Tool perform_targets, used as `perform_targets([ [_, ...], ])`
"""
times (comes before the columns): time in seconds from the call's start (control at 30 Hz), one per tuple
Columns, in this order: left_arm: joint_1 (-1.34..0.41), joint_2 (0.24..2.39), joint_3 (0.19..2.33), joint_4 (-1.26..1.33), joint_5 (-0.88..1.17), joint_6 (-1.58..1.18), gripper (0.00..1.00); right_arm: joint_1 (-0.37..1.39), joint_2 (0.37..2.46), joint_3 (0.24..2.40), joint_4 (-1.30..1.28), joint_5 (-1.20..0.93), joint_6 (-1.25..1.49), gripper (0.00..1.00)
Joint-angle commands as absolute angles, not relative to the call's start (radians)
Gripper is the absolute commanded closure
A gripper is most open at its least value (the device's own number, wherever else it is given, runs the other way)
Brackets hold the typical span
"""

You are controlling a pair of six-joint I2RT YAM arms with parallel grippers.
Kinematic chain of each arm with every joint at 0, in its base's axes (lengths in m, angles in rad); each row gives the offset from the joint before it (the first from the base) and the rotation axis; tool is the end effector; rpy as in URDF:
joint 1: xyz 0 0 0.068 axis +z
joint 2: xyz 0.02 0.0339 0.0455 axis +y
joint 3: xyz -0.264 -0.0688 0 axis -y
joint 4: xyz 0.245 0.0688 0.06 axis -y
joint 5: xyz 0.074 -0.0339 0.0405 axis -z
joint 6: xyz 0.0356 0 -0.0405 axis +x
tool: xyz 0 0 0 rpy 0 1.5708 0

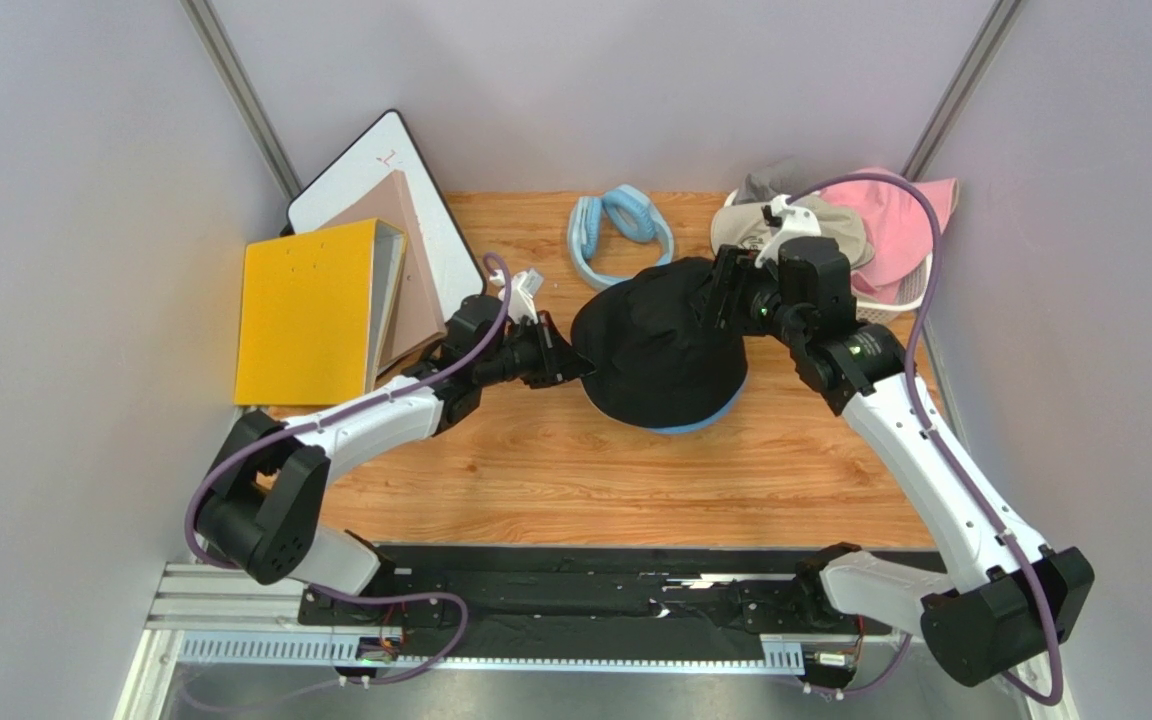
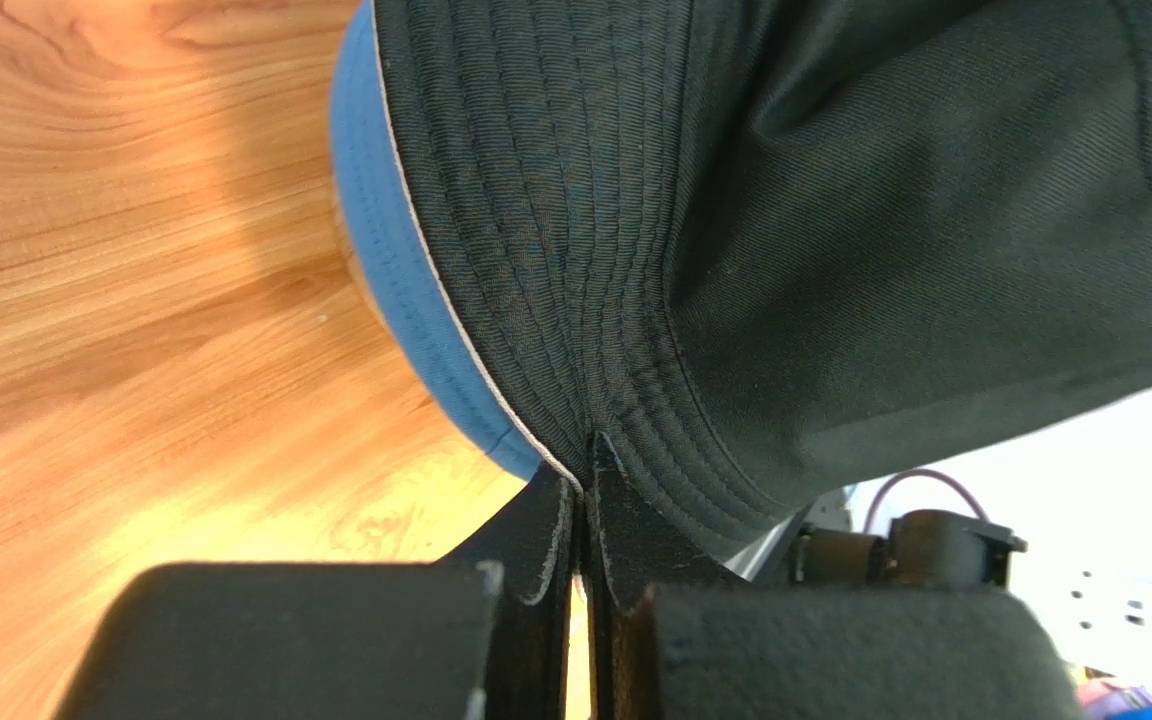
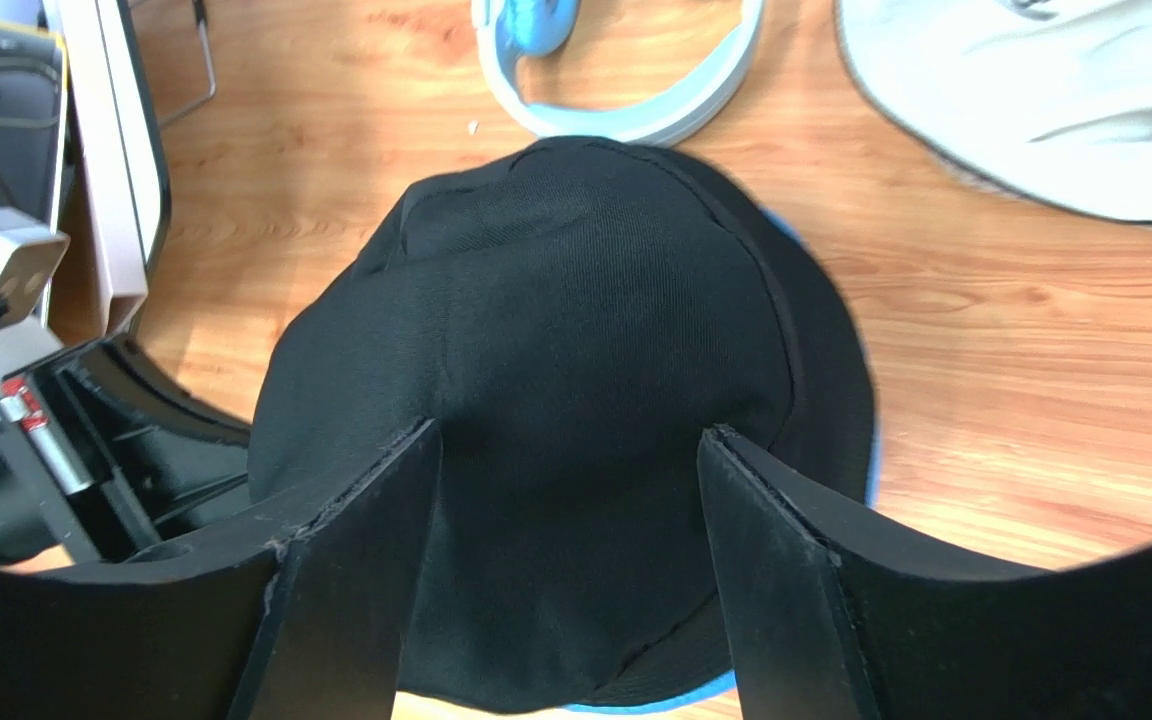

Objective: Stack the hats
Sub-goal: Stack the hat on the hat.

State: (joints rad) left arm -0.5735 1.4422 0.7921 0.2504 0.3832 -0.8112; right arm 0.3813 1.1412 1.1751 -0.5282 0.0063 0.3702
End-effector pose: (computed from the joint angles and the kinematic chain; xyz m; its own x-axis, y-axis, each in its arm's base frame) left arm 0.2583 -0.1827 0.2331 -0.7998 -0.2840 -0.5288 0.3087 0.5609 -0.7682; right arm 0.2315 0.0926 0.3698 -0.5433 0.1720 -0.8217 -0.1828 0.9311 0.3157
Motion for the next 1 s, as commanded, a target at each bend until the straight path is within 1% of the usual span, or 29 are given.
perform_targets([
  [0.0,-0.569,1.474,0.825,0.218,0.367,-0.750,1.00,0.370,1.147,1.151,-0.463,-0.046,0.396,0.32],
  [0.3,-0.568,1.509,0.860,0.179,0.308,-0.689,1.00,0.285,1.074,1.161,-0.491,-0.078,0.397,0.28],
  [0.47,-0.569,1.537,0.911,0.152,0.301,-0.666,1.00,0.246,1.111,1.140,-0.499,-0.095,0.405,0.30],
  [0.63,-0.569,1.557,0.962,0.107,0.273,-0.632,1.00,0.200,1.062,1.078,-0.500,-0.094,0.425,0.30],
  [0.8,-0.568,1.575,1.029,0.048,0.229,-0.578,1.00,0.045,0.990,0.979,-0.531,-0.195,0.460,0.31],
  [0.97,-0.568,1.635,1.095,0.032,0.233,-0.554,1.00,0.025,0.986,0.867,-0.486,-0.248,0.480,0.32],
])
